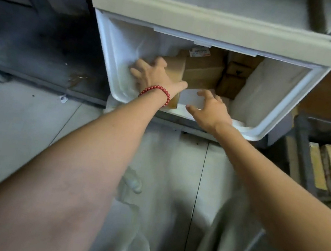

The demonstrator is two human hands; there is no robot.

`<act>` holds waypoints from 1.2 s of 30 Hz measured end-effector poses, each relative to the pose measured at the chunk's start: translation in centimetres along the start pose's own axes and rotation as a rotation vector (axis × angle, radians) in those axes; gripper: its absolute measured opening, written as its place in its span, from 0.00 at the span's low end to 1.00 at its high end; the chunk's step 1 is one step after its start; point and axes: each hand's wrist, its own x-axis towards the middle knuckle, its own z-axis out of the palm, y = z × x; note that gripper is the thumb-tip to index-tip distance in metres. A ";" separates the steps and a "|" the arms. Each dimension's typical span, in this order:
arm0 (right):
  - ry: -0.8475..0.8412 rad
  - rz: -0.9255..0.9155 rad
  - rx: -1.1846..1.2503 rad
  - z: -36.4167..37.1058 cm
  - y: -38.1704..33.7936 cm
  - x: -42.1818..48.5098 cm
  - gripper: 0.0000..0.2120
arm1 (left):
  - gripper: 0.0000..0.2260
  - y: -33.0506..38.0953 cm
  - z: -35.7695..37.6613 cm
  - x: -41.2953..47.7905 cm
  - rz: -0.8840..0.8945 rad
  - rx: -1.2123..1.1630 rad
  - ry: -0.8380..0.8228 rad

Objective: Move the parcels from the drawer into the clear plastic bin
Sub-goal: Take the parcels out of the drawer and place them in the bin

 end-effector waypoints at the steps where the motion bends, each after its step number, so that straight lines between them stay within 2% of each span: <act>1: -0.010 -0.005 -0.017 -0.8 0.1 -1.3 0.28 | 0.30 0.0 -0.7 -1.2 0.012 0.004 -0.010; 4: 0.003 -0.029 -0.006 -3.6 0.3 -4.6 0.29 | 0.30 -0.1 -2.7 -4.6 0.059 0.006 -0.038; 9: 0.147 -0.107 0.161 -4.9 1.7 -10.2 0.29 | 0.32 -1.4 -4.4 -10.1 0.125 -0.096 -0.112; 13: 0.016 -0.013 0.318 -3.5 3.8 -13.2 0.41 | 0.26 -3.3 -4.0 -13.6 0.097 -0.180 -0.148; 16: -0.067 0.012 0.352 -3.6 4.4 -13.9 0.51 | 0.23 -3.3 -4.3 -15.0 0.059 -0.341 -0.178; 18: -0.094 0.026 0.348 -3.8 4.6 -13.7 0.53 | 0.23 -3.1 -4.6 -15.2 0.040 -0.473 -0.197; 22: -0.100 -0.012 0.406 -4.0 4.5 -13.5 0.48 | 0.20 -3.5 -4.7 -15.2 -0.059 -0.624 -0.162; 27: -0.087 -0.091 0.432 -3.6 4.2 -13.6 0.43 | 0.26 -3.7 -4.6 -14.8 -0.135 -0.590 -0.138; 31: -0.065 -0.069 0.530 -3.3 3.8 -12.9 0.42 | 0.21 -3.9 -4.5 -14.2 -0.042 -0.591 -0.128; 36: 0.045 0.001 0.741 -3.0 3.6 -12.5 0.38 | 0.15 -4.8 -4.5 -14.3 0.052 -0.568 -0.176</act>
